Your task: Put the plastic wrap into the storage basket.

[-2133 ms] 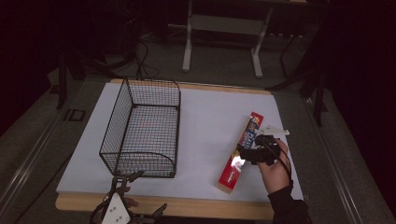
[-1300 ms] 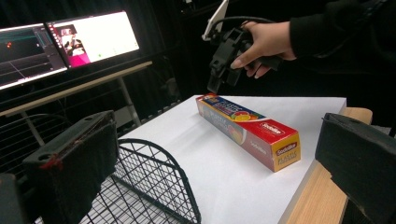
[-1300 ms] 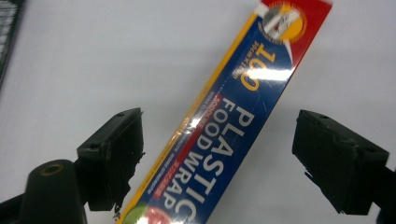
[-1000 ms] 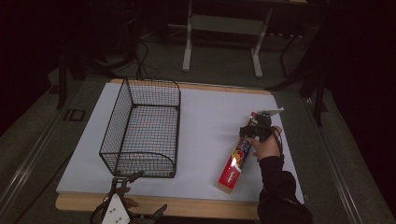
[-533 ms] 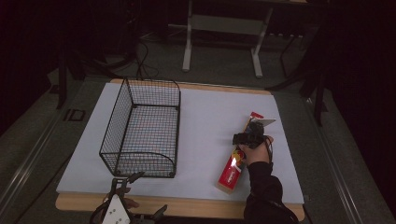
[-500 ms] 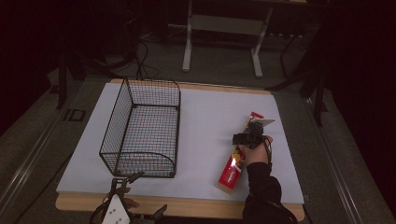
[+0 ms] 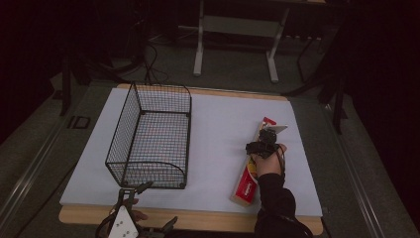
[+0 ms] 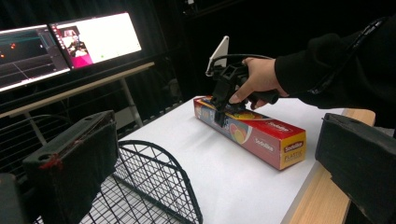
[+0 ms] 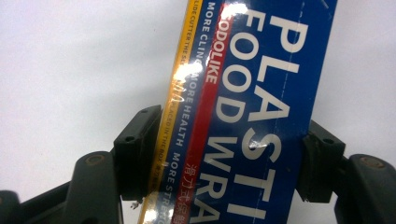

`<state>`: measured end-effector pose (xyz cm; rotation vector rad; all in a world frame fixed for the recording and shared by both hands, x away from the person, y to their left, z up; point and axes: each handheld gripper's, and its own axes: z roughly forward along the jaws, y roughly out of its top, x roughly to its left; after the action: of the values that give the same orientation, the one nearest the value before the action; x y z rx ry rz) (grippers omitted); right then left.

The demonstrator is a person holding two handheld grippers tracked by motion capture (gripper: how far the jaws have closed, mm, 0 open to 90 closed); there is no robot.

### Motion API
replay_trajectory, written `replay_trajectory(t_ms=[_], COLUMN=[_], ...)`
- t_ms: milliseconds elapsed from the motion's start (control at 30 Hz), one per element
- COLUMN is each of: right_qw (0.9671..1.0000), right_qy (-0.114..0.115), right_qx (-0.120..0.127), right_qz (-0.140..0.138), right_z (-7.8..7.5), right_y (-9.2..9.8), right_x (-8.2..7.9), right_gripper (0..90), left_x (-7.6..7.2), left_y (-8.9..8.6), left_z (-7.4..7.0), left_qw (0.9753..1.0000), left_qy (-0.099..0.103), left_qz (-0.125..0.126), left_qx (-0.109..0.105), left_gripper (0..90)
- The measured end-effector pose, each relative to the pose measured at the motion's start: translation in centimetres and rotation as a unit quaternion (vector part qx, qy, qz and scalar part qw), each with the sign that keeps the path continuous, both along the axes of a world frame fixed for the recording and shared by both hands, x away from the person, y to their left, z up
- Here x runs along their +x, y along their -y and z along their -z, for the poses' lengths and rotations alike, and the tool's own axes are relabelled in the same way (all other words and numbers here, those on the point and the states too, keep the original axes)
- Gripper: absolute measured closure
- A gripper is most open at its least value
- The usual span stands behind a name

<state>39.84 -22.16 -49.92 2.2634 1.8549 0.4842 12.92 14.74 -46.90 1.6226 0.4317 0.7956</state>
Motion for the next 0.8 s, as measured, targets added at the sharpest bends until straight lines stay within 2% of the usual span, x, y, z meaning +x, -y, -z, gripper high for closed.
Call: replay_trajectory(t_ms=[167,200,233,367,500,700,733,800], right_qw=[0.9998,0.9994,0.9994,0.9983,0.9956,0.9905,0.9905,0.9861], right_qy=[-0.007,-0.005,-0.005,0.005,0.022,0.036,0.036,0.041], right_qx=[0.009,0.022,0.022,0.003,-0.013,-0.014,-0.014,-0.022], right_qz=[-0.016,-0.026,-0.026,-0.057,-0.090,-0.132,-0.132,-0.159], right_z=[-0.2,-0.8,-0.8,-1.8,-3.0,-4.8,-4.8,-5.6], right_y=[-0.2,-0.5,-0.5,-1.4,-2.5,-3.5,-3.5,-4.0], right_x=[0.0,0.1,0.1,0.1,0.1,0.4,0.4,0.6], right_gripper=[36.3,38.9,38.9,39.3,39.3,39.3,39.3,39.3], left_x=[0.1,0.1,0.1,0.2,0.1,0.1,0.1,0.1], left_y=[0.1,0.1,0.1,0.1,0.1,0.1,0.1,0.0], left_z=[0.0,0.0,0.0,0.0,0.0,0.0,0.0,0.0], left_qw=[1.0000,1.0000,1.0000,1.0000,1.0000,1.0000,1.0000,1.0000], left_qy=[-0.003,-0.002,-0.002,-0.003,-0.002,-0.001,-0.001,-0.001], left_qz=[0.001,0.001,0.001,0.003,0.003,0.006,0.006,0.007], left_qx=[0.003,0.002,0.000,0.000,0.001,0.000,0.000,0.001], left_gripper=[0.1,0.1,0.1,0.1,0.1,0.0,0.1,0.1])
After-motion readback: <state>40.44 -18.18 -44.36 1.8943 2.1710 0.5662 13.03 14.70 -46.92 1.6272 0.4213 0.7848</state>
